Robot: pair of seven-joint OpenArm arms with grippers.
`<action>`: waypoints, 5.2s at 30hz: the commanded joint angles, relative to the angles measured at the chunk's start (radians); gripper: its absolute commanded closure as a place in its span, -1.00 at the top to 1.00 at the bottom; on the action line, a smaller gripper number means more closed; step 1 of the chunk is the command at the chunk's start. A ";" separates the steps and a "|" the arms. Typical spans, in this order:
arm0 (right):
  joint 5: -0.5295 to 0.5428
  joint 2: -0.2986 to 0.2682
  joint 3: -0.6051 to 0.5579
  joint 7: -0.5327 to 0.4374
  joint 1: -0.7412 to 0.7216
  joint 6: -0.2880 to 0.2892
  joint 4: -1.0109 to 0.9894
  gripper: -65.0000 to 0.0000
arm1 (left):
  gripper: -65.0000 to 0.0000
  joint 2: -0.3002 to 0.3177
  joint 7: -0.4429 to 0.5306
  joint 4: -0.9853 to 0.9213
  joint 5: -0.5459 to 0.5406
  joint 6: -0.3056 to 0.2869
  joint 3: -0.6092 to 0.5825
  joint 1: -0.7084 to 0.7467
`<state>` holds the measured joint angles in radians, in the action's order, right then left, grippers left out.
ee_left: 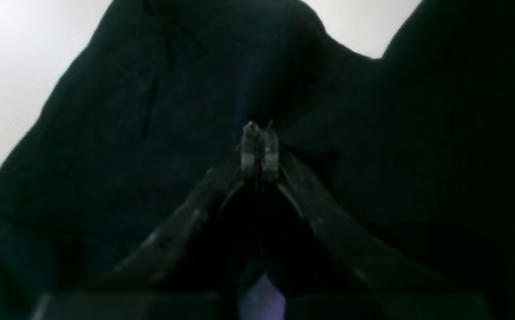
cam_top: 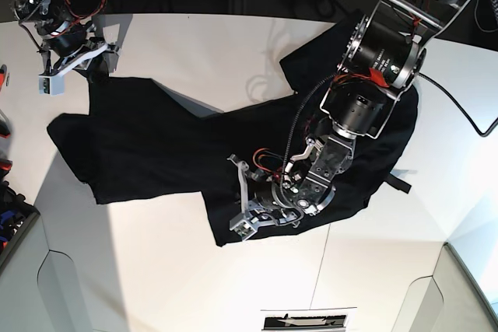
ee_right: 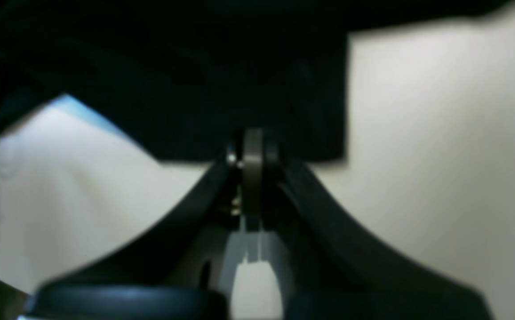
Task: Layout the t-shirt on the table in an organized manner, then fold the t-shirt properly
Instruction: 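Reach the left gripper into the shirt middle and grasp the fabric, then lift and flip the grasped fabric with the left gripper, exposing the print, then release the fabric with the left gripper and lay the shirt flat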
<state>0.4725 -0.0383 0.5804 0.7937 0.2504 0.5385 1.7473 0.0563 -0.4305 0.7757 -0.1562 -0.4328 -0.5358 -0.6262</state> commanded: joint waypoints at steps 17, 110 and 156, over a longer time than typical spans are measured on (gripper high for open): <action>-0.063 -0.018 0.017 -0.083 -0.171 -0.021 -0.065 -1.00 | -1.00 -0.004 0.005 0.012 -0.012 0.006 0.003 -0.011; 0.104 -0.160 0.005 -0.030 0.217 -0.063 0.080 0.06 | -0.72 0.389 -0.063 0.497 -0.196 0.043 0.085 0.180; 0.321 -0.186 0.278 0.072 0.318 0.009 0.138 -1.00 | -0.44 0.230 0.094 -0.205 -0.032 0.161 0.085 -0.150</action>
<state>0.7788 -0.2104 0.8490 0.8780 0.5602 0.5465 1.8683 0.2771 -0.3511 0.5594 -0.1913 -0.2844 -0.4564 -0.7345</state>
